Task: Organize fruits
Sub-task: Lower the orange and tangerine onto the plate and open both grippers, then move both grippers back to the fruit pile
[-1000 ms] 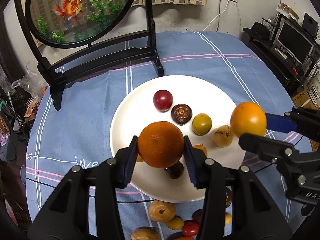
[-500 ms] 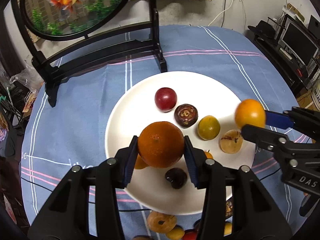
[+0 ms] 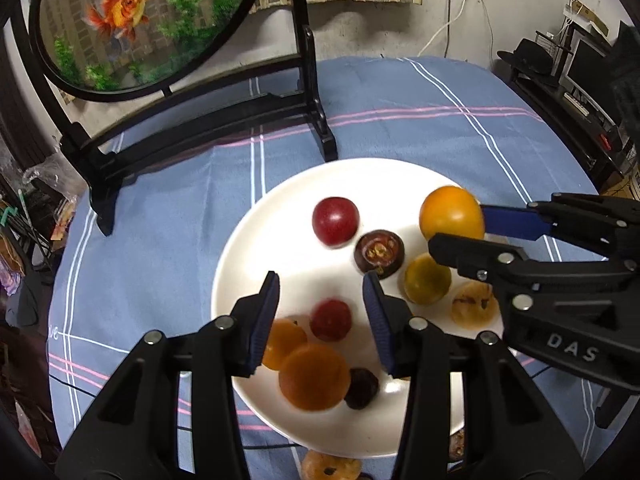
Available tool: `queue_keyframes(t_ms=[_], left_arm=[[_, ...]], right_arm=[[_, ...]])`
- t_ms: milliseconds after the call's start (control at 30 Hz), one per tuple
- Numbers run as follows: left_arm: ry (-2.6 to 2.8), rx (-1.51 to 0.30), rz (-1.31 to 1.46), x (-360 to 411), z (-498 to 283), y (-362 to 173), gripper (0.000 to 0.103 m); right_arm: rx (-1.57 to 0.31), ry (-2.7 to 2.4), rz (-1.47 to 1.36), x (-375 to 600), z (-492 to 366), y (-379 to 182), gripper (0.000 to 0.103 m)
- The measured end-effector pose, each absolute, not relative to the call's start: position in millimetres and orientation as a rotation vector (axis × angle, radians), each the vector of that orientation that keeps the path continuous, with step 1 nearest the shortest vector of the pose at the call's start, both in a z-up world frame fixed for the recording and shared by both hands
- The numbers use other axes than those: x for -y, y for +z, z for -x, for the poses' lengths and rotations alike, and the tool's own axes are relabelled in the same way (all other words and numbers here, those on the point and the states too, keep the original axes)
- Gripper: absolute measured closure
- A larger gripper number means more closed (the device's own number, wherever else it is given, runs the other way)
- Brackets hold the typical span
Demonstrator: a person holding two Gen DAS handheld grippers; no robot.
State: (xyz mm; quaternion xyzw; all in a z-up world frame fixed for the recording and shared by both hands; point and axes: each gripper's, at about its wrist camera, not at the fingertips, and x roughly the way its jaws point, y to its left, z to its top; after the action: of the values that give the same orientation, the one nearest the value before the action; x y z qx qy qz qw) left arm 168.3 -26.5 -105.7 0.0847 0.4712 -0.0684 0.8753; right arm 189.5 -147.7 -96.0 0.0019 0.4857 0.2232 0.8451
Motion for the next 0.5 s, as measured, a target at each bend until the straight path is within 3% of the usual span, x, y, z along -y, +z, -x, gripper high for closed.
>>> queue_keyframes(t_ms=[67,133,500], left_arm=[[-0.136,-0.981,-0.166,21.7,-169.1,-104.3,0.042],[-0.127,-0.975,-0.148,16.2,-168.8,-102.0,0.037],[-0.114,-0.932,-0.136,4.4,-142.9,-73.9,0.037]], right_arm=[[-1.035,0.451,0.014,147.0,-192.7,-97.3,0.064],[-1.031,0.45,0.02,148.8,-193.2,-95.2,0.062],[-0.962,0.46,0.036,166.6,-157.2,-51.0,0.062]])
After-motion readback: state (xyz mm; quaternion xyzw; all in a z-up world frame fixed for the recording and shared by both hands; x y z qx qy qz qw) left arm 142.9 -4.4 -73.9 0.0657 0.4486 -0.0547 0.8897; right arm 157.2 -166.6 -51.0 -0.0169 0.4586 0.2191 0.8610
